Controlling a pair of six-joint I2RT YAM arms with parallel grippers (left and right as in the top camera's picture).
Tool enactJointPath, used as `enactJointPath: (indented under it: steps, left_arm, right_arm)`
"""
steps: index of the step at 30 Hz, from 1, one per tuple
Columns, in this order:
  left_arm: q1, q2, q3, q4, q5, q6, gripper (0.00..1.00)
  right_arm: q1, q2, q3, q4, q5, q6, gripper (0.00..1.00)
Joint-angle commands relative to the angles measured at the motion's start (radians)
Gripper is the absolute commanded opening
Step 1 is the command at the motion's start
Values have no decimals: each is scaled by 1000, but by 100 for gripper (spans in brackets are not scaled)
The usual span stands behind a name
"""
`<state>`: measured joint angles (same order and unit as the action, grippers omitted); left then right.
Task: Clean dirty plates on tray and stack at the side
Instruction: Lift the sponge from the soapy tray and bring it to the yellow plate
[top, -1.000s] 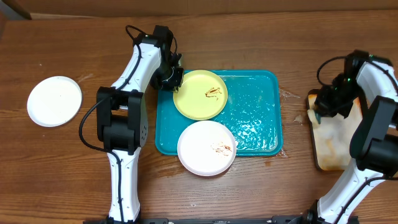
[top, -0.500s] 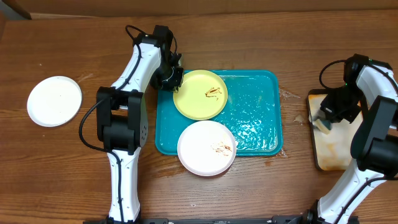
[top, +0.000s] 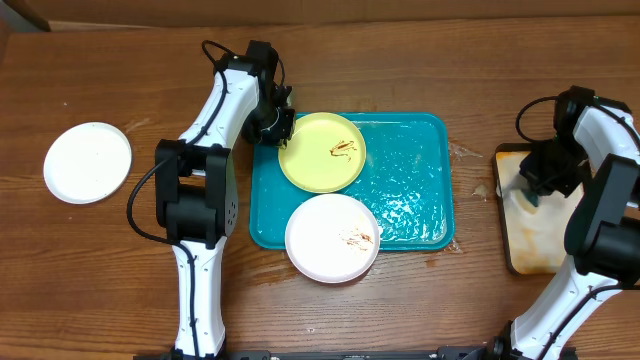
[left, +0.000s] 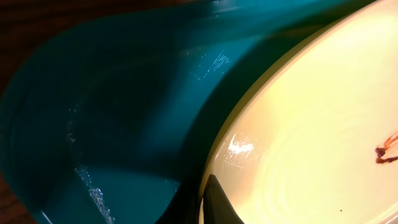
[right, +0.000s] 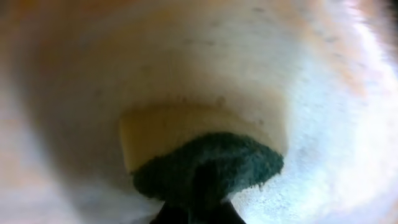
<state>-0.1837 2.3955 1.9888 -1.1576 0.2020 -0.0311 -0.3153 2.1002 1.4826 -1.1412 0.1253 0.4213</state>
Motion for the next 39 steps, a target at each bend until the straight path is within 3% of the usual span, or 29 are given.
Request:
enactJointPath:
  steps: [1,8,13,16,20,24,33,39]
  left_arm:
    - [-8,21,-28,6,-25,-36,4]
    - [-8,21,-28,5,-25,-34,4]
    - [-8,21,-28,3,-25,-32,4]
    - [-8,21,-28,3,-24,-32,4]
    - [-8,21,-28,2,-25,-32,4]
    - [-8,21,-28,0,-24,-33,4]
    - [-8,21,-28,-24,-24,-36,4]
    - [-8,21,-28,-56,-24,-36,4]
  right_arm:
    - [-4,-40,0,19,-112,-67,4]
    - [-5,-153,59,16,-18,24,4]
    - [-3,-239,91,12,-18,1,4]
    - [13,-272,92,35,-138,-110,4]
    - [62,-279,92,56,-492,-366,4]
    - [153,-279,90,64,-682,-476,4]
    - [507,-237,89,165,-726,-495,4]
    - [650,-64,89,313,-678,-290,4]
